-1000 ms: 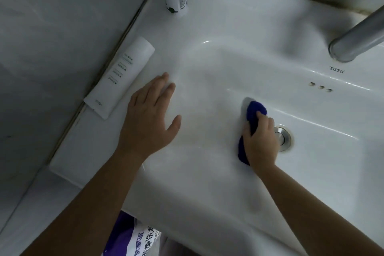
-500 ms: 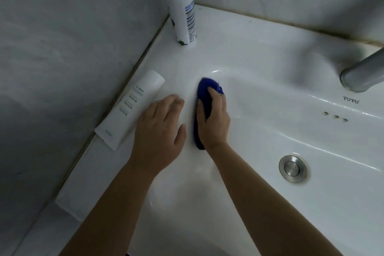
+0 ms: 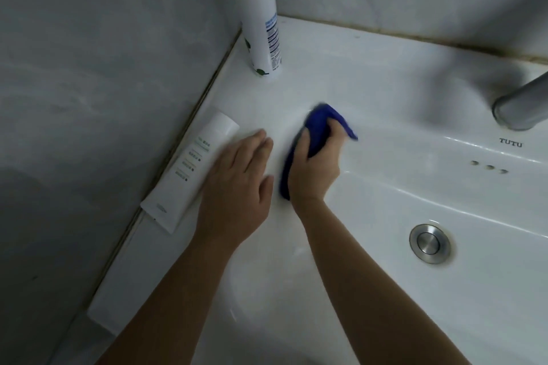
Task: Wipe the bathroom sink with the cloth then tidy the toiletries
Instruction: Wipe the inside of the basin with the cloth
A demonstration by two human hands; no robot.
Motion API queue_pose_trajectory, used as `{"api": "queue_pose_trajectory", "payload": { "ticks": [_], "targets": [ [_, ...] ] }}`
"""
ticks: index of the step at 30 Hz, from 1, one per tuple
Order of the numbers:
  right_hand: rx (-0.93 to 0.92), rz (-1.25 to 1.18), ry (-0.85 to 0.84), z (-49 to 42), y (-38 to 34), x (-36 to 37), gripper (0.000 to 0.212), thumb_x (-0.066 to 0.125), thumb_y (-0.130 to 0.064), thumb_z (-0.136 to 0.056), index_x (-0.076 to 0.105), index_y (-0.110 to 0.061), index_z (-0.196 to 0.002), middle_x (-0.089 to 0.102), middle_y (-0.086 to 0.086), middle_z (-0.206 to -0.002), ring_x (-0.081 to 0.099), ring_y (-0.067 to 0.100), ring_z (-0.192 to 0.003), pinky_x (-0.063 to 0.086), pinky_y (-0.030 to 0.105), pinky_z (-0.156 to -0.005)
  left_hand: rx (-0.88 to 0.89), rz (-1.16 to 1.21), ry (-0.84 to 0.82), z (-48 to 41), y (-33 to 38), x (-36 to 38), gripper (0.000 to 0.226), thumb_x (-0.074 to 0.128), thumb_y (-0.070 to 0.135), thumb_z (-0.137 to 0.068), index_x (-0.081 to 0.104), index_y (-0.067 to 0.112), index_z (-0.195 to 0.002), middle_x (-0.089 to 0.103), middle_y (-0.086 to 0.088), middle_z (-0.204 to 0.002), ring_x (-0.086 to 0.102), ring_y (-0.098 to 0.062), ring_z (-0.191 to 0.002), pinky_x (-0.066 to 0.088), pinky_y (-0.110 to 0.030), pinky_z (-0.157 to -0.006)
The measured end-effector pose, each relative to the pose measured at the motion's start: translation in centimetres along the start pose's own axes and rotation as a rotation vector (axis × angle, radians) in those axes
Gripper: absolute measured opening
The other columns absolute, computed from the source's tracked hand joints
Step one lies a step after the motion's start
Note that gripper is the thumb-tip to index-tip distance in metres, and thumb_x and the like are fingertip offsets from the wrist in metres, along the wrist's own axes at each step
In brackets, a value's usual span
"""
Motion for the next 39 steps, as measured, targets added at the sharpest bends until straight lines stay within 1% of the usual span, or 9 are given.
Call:
{"api": "queue_pose_trajectory", "payload": {
  "ticks": [4,10,15,21,24,29,32,37,39],
  "targets": [
    [-0.247,0.134,-0.119,-0.9,-1.3,-0.1,0.037,0.051,-0.021,-0.092,0.045,-0.010,-0.127,0.056,0.004,-0.121,0.056,0.021,-0.090,0.031,0.015,-0.071,0.008,0.052,0.002,0.0,0.0,0.0,0.050,0.043,0.024,-0.087,0.045,0.005,-0.133,0.046,-0.012,-0.139,0.043,-0.025,-0.127,0.036,-0.038,-0.105],
    [-0.071,0.319,0.100,-3.0,4.8,-11.6,0.036,0.046,-0.023,-0.094,0.043,-0.013,-0.128,0.055,0.008,-0.126,0.056,0.035,-0.100,0.037,0.031,-0.080,0.058,0.019,0.069,-0.4,0.7,-0.2,0.046,0.048,0.019,-0.082,0.054,0.000,-0.124,0.051,-0.017,-0.132,0.049,-0.033,-0.119,0.040,-0.043,-0.099],
    [0.227,0.273,0.332,-2.8,8.2,-17.3,0.035,0.043,-0.024,-0.095,0.040,-0.019,-0.129,0.055,0.005,-0.127,0.054,0.032,-0.110,0.035,0.028,-0.087,0.184,0.041,0.067,-4.1,3.1,0.7,0.048,0.050,0.027,-0.081,0.055,0.005,-0.123,0.051,-0.013,-0.134,0.047,-0.029,-0.121,0.038,-0.042,-0.096],
    [-0.238,0.429,-0.202,-1.4,2.7,-2.5,0.032,0.048,-0.019,-0.091,0.048,-0.011,-0.122,0.051,0.013,-0.121,0.057,0.038,-0.081,0.049,0.040,-0.068,0.187,-0.007,0.010,-6.2,3.0,2.4,0.050,0.060,0.020,-0.077,0.052,0.004,-0.124,0.046,-0.012,-0.139,0.035,-0.023,-0.121,0.040,-0.044,-0.089],
    [-0.158,0.468,-0.136,-2.1,3.5,-4.7,0.031,0.050,-0.019,-0.089,0.051,-0.015,-0.120,0.050,0.013,-0.126,0.058,0.042,-0.083,0.046,0.040,-0.068,0.212,0.000,0.039,-6.0,3.1,2.0,0.055,0.049,0.028,-0.077,0.052,0.002,-0.125,0.047,-0.011,-0.138,0.036,-0.022,-0.121,0.032,-0.036,-0.089],
    [0.105,0.501,0.119,-3.0,9.5,-16.1,0.030,0.048,-0.021,-0.091,0.048,-0.019,-0.121,0.056,0.011,-0.122,0.057,0.041,-0.095,0.041,0.036,-0.076,0.182,0.060,0.054,-5.9,2.7,2.0,0.059,0.042,0.037,-0.080,0.050,0.005,-0.128,0.045,-0.008,-0.141,0.034,-0.019,-0.125,0.027,-0.034,-0.095],
    [0.235,0.411,0.273,-2.4,9.6,-15.1,0.028,0.047,-0.017,-0.089,0.048,-0.015,-0.117,0.057,0.009,-0.116,0.056,0.035,-0.099,0.036,0.032,-0.077,0.178,0.065,0.054,-6.0,2.9,2.1,0.058,0.042,0.038,-0.080,0.051,0.005,-0.127,0.045,-0.008,-0.141,0.034,-0.019,-0.125,0.028,-0.035,-0.095],
    [-0.182,0.547,-0.241,-1.5,5.6,-4.9,0.028,0.047,-0.020,-0.090,0.051,-0.013,-0.117,0.052,0.010,-0.122,0.057,0.038,-0.080,0.040,0.034,-0.063,0.183,0.012,0.012,-5.9,3.2,2.5,0.058,0.046,0.036,-0.081,0.047,0.004,-0.130,0.043,-0.011,-0.142,0.037,-0.024,-0.125,0.038,-0.044,-0.096],
    [-0.189,0.567,-0.235,-2.2,5.8,-6.2,0.028,0.047,-0.022,-0.091,0.051,-0.014,-0.118,0.052,0.008,-0.122,0.057,0.037,-0.078,0.036,0.030,-0.060,0.190,-0.014,-0.017,-5.9,3.3,2.5,0.059,0.042,0.037,-0.083,0.045,0.004,-0.132,0.042,-0.012,-0.142,0.039,-0.028,-0.126,0.038,-0.044,-0.097]
  ]
}}
Point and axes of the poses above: each hand's wrist, its own z-axis away from the middle knuckle, its own x-axis out of the palm, y = z × x, the point moved 6 cm from there along -z, towards the middle knuckle
